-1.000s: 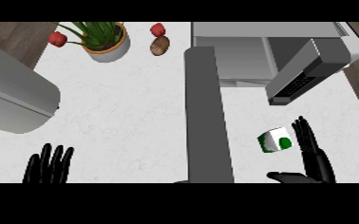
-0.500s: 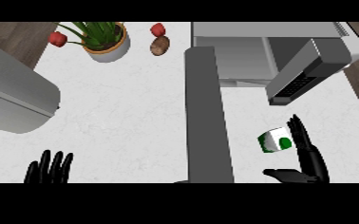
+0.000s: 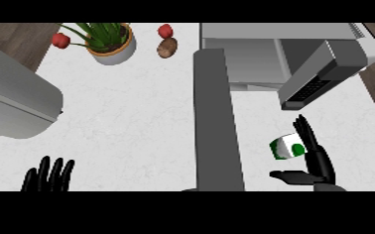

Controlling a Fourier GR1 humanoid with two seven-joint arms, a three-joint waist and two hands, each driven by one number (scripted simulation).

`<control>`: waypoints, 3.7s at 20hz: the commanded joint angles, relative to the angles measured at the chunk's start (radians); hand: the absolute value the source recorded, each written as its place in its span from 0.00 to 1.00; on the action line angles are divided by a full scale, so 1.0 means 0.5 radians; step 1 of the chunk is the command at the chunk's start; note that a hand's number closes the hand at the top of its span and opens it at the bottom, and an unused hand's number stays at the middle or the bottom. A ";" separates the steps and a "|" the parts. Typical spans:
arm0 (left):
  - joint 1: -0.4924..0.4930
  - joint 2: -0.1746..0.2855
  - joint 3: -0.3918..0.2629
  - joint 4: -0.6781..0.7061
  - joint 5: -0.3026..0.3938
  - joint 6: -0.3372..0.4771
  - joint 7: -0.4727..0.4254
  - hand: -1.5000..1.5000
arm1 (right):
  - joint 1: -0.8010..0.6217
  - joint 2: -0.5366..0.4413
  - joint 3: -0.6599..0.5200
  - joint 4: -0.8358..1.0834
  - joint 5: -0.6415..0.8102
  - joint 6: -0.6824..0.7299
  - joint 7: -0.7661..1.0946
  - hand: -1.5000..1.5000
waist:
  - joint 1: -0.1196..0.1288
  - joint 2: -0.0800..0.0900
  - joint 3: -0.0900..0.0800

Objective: Pick up the milk, place it into the microwave and close the microwave

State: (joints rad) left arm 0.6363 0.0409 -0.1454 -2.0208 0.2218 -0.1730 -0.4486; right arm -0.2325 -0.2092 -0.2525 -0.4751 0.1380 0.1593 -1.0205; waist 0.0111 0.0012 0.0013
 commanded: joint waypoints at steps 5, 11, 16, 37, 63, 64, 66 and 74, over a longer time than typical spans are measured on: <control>0.056 0.021 0.034 0.021 0.020 -0.068 -0.090 0.00 | -0.098 0.016 -0.062 0.239 -0.035 -0.028 -0.339 0.00 | 0.012 0.004 0.002; 0.123 0.007 -0.003 0.074 -0.018 -0.100 -0.183 0.00 | -0.202 -0.029 -0.055 0.235 0.049 -0.314 -0.275 1.00 | 0.020 0.005 0.002; 0.060 0.029 -0.010 0.058 0.022 -0.112 -0.103 0.00 | -0.308 0.092 -0.135 0.274 0.003 -0.521 -0.278 1.00 | 0.018 0.007 0.002; 0.085 0.090 0.105 0.034 0.146 -0.176 -0.091 0.00 | -0.433 0.311 -0.252 0.177 -0.131 -0.632 -0.333 1.00 | -0.006 -0.004 -0.002; 0.310 0.012 -0.042 0.036 -0.015 -0.194 -0.256 0.00 | 0.640 0.418 0.659 -2.096 -0.503 -0.535 0.923 1.00 | -0.010 -0.006 -0.003; 0.226 0.086 0.094 -0.042 0.149 -0.195 -0.104 0.00 | 0.635 0.418 0.652 -2.143 -0.484 -0.578 0.947 1.00 | -0.015 -0.005 -0.003; 0.247 -0.001 -0.022 -0.071 0.059 -0.125 -0.111 0.00 | 0.490 0.418 0.795 -2.081 -0.387 -0.785 1.006 1.00 | -0.007 -0.004 -0.002; 0.319 0.093 0.123 -0.065 0.170 -0.239 -0.117 0.00 | -0.046 0.418 0.717 -1.508 -0.366 -0.978 1.048 1.00 | 0.004 -0.001 -0.002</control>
State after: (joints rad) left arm 0.7878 0.0828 -0.0854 -2.0369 0.3051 -0.2921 -0.5324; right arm -0.1484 -0.0023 0.0832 -1.3044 -0.0462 -0.2529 -0.5338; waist 0.0120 0.0002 0.0002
